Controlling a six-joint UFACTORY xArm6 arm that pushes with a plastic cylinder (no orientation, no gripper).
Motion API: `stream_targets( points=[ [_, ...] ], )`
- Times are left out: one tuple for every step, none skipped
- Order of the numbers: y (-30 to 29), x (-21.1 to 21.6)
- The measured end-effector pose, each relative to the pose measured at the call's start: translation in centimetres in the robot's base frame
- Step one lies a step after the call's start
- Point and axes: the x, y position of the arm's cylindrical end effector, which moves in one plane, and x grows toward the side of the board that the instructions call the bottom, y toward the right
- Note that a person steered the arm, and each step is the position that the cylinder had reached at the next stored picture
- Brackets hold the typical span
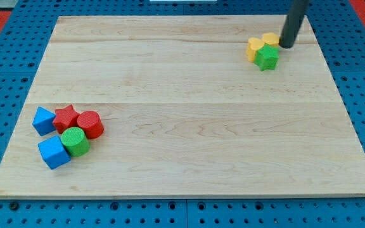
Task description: Slide yellow hexagon towards top left
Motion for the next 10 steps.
stream_targets(
  points=[
    [-4.3,0.0],
    [-7.0,-0.9],
    [-8.0,-2.1],
    [-8.0,-3.3],
    [-10.1,-3.6],
    [-14.8,-3.6],
    [-19.2,-3.9],
    [-24.6,-3.9],
    [-28.9,-3.9],
    [-29.6,-3.6]
  ],
)
